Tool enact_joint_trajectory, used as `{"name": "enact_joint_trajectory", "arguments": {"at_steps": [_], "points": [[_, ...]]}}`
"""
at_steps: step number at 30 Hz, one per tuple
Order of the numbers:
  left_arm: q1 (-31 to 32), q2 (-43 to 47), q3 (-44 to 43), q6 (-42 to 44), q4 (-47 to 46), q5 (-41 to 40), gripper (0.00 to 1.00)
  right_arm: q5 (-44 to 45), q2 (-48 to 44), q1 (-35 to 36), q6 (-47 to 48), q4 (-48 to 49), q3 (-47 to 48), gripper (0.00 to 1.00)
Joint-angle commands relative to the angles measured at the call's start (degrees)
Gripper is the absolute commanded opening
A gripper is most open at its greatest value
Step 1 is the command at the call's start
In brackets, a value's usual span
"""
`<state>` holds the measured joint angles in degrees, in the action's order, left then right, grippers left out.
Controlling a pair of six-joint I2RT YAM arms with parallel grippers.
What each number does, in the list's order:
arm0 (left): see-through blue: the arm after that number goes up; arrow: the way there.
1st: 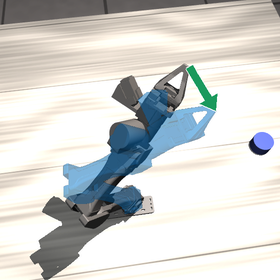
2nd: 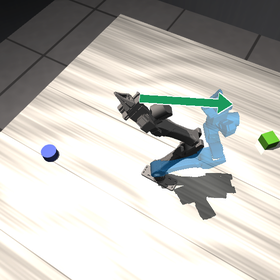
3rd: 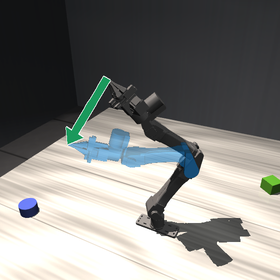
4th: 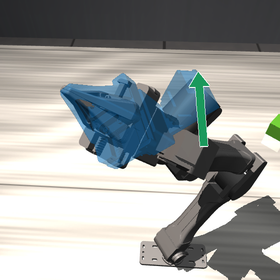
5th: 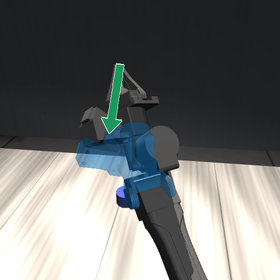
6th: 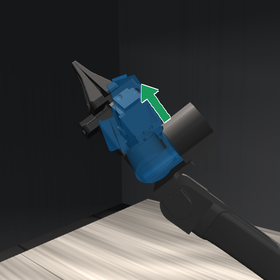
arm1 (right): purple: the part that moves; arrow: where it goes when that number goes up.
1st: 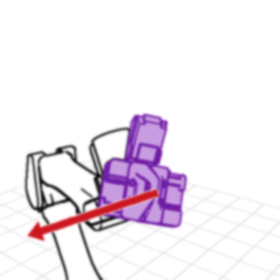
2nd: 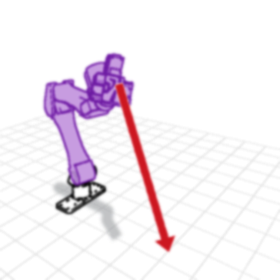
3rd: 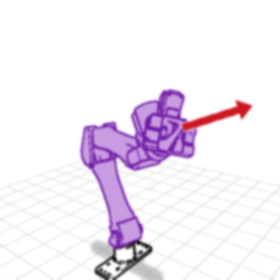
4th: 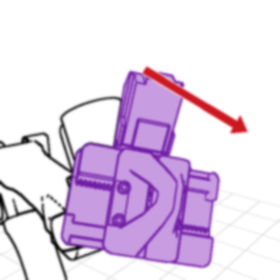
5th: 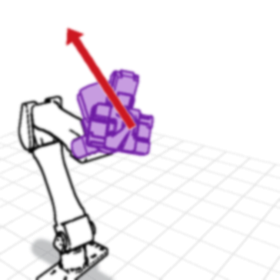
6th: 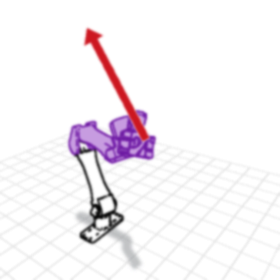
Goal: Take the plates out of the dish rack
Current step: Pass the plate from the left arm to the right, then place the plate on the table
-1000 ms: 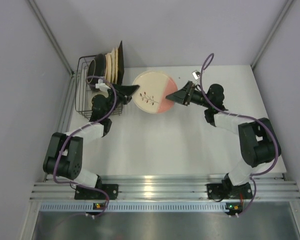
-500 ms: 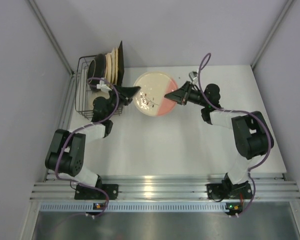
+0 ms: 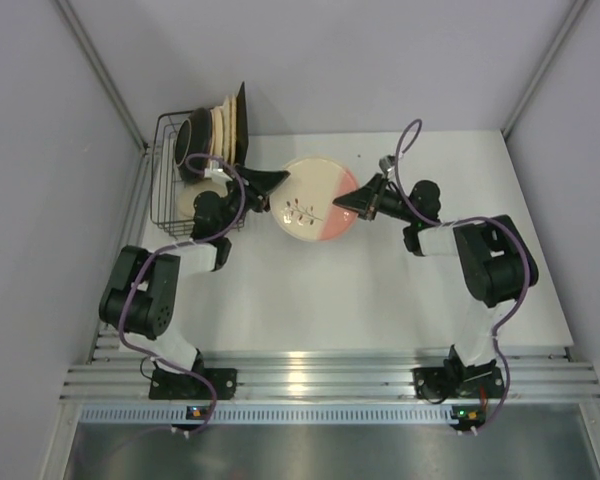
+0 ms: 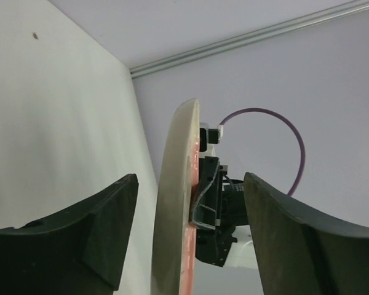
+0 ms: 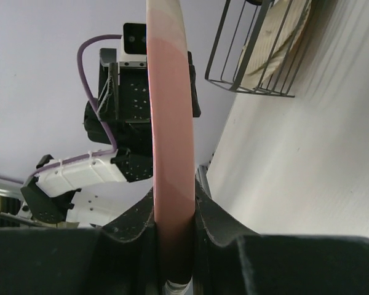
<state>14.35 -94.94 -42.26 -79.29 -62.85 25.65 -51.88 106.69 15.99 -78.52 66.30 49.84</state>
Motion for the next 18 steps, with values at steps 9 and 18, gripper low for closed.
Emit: {"name": "enact_joint_trajectory", "arguments": {"at_steps": [9, 18], "points": [[-2.2, 14.5, -6.3, 25.5, 34.9, -13.6, 0.97, 4.7, -1.9, -14.1, -0.2, 14.5, -2.2, 0.0], [-2.7, 19.4, -9.6, 36.0, 47.3, -22.4, 0.98, 16.7, -6.7, -25.3, 13.2, -13.8, -2.6, 0.0]]}}
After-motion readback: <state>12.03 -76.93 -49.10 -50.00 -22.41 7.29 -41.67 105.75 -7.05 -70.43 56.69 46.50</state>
